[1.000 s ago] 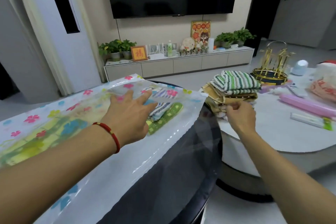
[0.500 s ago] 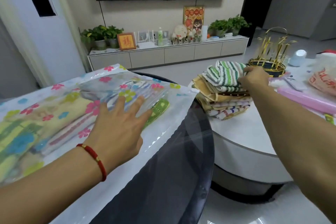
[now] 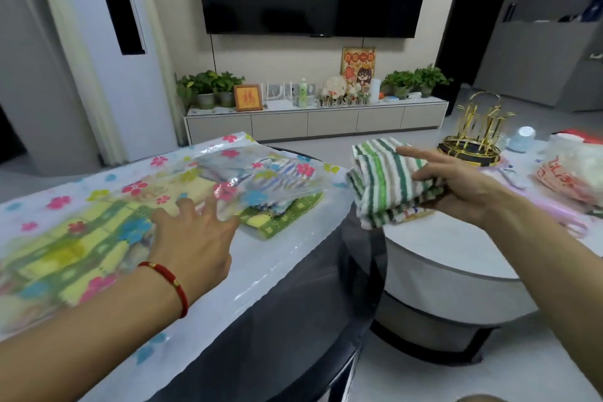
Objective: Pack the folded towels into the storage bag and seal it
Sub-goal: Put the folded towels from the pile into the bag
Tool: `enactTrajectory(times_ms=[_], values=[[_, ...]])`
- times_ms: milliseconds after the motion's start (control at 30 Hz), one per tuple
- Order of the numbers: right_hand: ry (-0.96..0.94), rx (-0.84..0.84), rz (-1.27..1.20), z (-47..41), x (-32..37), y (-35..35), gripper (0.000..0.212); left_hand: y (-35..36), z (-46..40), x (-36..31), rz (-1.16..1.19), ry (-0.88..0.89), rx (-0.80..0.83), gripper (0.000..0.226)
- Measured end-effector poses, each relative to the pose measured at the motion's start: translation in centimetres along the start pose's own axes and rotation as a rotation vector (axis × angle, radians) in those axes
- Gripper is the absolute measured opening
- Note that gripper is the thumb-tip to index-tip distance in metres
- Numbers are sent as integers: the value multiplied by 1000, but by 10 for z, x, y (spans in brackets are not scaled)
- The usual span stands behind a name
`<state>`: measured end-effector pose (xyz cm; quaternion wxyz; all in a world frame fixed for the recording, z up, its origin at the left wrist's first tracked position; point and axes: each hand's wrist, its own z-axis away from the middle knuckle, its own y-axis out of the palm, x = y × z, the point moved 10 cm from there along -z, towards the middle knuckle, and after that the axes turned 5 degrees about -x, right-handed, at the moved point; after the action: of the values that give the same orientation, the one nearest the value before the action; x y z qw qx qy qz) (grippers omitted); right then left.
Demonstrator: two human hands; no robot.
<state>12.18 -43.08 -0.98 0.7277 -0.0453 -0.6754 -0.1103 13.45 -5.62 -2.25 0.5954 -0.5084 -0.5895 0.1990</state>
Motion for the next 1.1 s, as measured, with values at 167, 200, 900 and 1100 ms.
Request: enactTrajectory(times_ms=[167, 200, 900, 1100], values=[[66, 285, -41, 70, -6, 68, 46, 21, 42, 37, -95, -4, 185, 44], [97, 353, -21, 79, -9, 86, 46, 21, 45, 46, -75, -8, 211, 47], [212, 184, 180, 44, -151, 293, 37, -28, 23, 94, 64, -14, -25, 47], [174, 218, 390, 37, -121, 194, 18, -30, 5, 54, 92, 47, -46, 60]])
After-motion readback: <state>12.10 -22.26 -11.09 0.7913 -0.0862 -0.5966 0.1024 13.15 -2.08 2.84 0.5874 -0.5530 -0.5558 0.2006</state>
